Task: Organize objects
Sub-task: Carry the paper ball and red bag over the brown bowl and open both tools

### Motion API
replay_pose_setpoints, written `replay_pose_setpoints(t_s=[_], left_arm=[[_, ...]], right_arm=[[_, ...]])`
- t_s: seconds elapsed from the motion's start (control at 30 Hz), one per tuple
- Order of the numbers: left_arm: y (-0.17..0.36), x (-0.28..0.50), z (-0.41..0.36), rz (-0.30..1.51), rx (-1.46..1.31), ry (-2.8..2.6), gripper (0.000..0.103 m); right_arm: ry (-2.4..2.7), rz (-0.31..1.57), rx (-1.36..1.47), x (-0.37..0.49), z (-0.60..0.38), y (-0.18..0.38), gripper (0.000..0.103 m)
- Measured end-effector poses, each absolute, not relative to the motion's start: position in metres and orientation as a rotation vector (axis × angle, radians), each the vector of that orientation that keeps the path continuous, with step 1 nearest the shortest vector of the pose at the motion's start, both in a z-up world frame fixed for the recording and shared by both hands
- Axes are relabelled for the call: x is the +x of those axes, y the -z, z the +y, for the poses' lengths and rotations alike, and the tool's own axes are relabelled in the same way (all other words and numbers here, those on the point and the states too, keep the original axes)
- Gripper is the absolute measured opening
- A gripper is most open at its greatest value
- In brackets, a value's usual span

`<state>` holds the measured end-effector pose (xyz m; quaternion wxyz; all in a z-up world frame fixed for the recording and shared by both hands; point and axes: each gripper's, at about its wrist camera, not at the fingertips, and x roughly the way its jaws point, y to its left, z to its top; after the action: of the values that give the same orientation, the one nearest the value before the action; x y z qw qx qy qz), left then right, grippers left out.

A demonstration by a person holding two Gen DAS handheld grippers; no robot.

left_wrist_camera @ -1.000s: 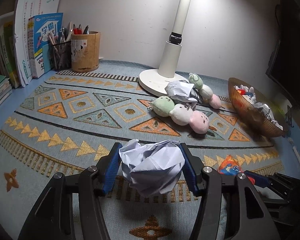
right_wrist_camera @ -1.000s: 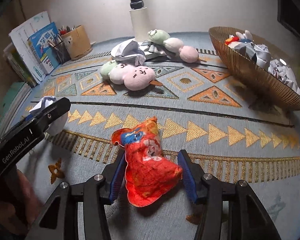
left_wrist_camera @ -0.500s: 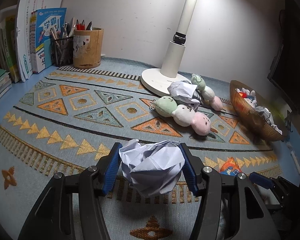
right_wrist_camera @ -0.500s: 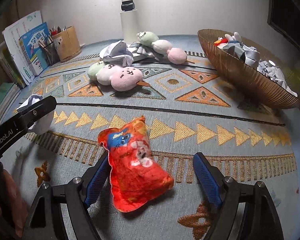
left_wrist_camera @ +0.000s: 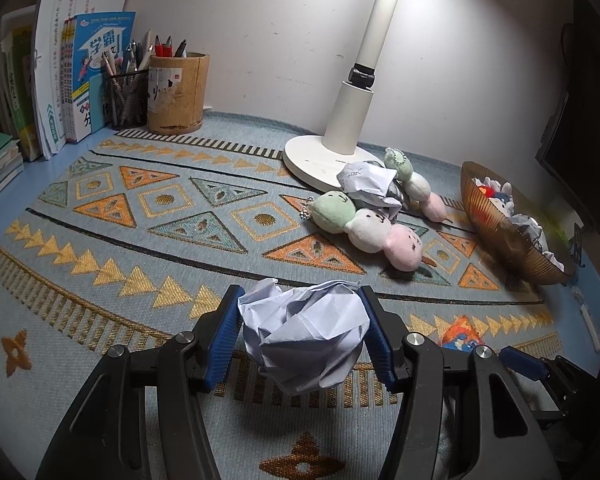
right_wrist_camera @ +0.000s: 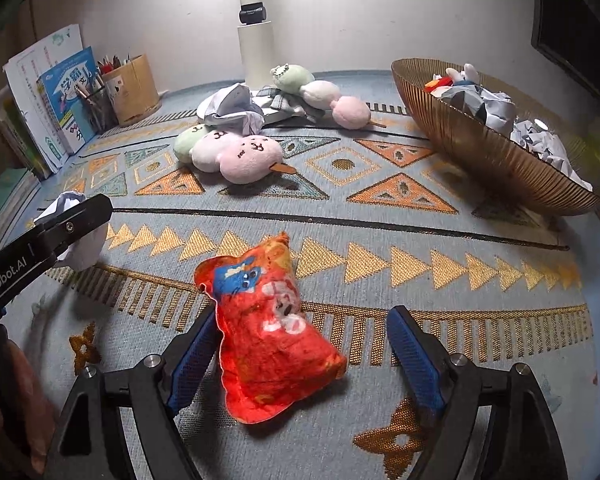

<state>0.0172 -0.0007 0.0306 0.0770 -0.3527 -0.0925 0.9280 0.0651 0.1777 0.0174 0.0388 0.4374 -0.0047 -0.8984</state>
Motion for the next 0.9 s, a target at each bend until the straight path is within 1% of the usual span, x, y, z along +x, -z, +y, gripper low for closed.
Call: replay_pose_setpoints(t_s=[0.03,0.07,0.13,0.2,0.27,0.3,0.37,0.43,0.5,0.57,0.6,0.77,0.9], left_arm=[[-0.031,0.017,0.000,-0.272,-1.054,-2.779,0.056],[-0.031,0.018,0.001,-0.265,-1.052,-2.778,0.056],[-0.031,0.018,0.003,-0.248,-1.056,-2.783,0.056],[-0.030,0.017,0.006,-0.228,-1.065,-2.786,0.056],[-0.031,0.018,0.010,-0.195,-1.068,-2.790,0.056],[-0.031,0.019,0.014,-0.166,-1.066,-2.782,0.056],[-0.033,0.023,0.022,-0.106,-1.056,-2.753,0.056],[-0.036,0.024,0.028,-0.080,-1.068,-2.751,0.056],[-0.045,0.024,0.035,-0.173,-1.060,-2.691,0.054],[-0.066,0.023,0.053,-0.250,-0.992,-2.638,0.054],[-0.079,0.022,0.066,-0.249,-0.946,-2.620,0.054],[-0.131,0.005,0.157,-0.093,-0.761,-2.531,0.054],[-0.145,-0.028,0.219,-0.032,-0.722,-2.489,0.054]], right_arm=[[2.752,-0.003,1.310,0.068,0.176,-0.019,0.061],[2.753,0.027,1.297,0.071,0.172,-0.019,0.045],[2.760,0.084,1.292,0.073,0.166,-0.020,0.041],[2.754,0.073,1.282,0.074,0.167,-0.021,0.037],[2.720,-0.002,1.280,0.075,0.175,-0.024,0.034],[2.683,-0.084,1.275,0.078,0.183,-0.026,0.032],[2.584,-0.319,1.234,0.087,0.209,-0.032,0.032],[2.555,-0.466,1.196,0.098,0.239,-0.044,0.032],[2.590,-0.542,1.138,0.107,0.271,-0.064,0.032],[2.653,-0.593,1.067,0.112,0.306,-0.088,0.032],[2.685,-0.614,1.032,0.112,0.323,-0.100,0.032],[2.832,-0.658,0.936,0.095,0.385,-0.146,0.032],[2.917,-0.644,0.964,0.061,0.406,-0.157,0.033]])
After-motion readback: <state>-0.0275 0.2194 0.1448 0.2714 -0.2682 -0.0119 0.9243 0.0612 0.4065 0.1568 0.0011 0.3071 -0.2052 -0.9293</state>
